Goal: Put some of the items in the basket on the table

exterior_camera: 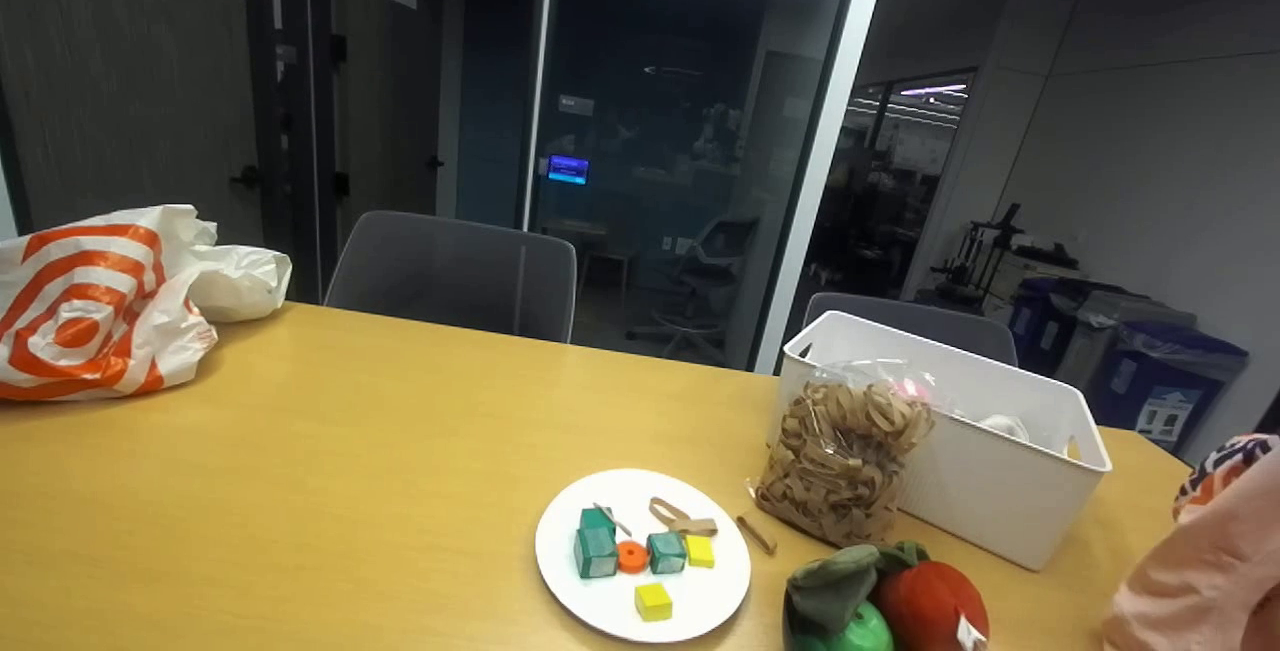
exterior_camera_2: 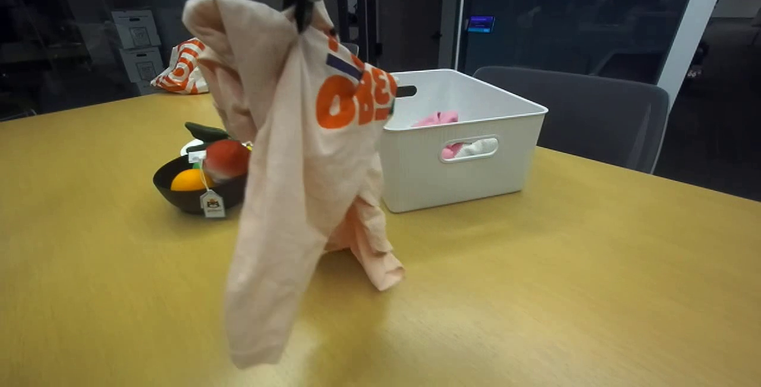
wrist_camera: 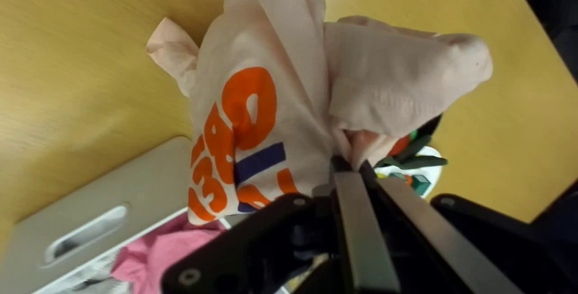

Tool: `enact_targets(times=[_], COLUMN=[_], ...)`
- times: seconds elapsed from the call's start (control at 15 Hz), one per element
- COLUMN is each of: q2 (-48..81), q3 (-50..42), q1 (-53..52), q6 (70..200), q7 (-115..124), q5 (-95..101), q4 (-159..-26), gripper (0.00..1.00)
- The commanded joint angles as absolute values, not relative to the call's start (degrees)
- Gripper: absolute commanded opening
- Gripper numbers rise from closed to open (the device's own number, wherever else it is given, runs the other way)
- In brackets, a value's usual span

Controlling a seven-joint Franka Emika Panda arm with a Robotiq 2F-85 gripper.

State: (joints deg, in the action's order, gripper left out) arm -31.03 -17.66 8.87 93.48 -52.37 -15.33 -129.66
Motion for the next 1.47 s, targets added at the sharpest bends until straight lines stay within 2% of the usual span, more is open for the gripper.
enact_targets(times=[0.0, 0.33, 0.73, 0.8, 0.87, 0.93, 1.27, 1.4], q2=[-30.55, -21.74, -14.79, -14.2, -13.63, -13.2, -14.15, -15.65], q3=[-20.27, -21.65, -17.76, -17.11, -16.71, -16.37, -14.47, -14.87], q1=[5.04, 5.73, 9.41, 9.59, 9.62, 9.56, 9.1, 8.47], q6=[89.73, 85.9, 99.0, 100.76, 102.11, 103.02, 108.21, 106.87], q7=[-55.44, -56.75, -51.68, -50.72, -49.91, -49.39, -47.88, -50.21], q5=[-23.53, -27.46, -13.63, -10.62, -8.55, -6.66, 1.62, -1.73], q4=[-130.01, -130.98, -134.19, -134.55, -134.81, -135.02, -135.84, -135.17], gripper=[0.03, 0.03, 0.04, 0.31, 0.31, 0.36, 0.77, 0.9])
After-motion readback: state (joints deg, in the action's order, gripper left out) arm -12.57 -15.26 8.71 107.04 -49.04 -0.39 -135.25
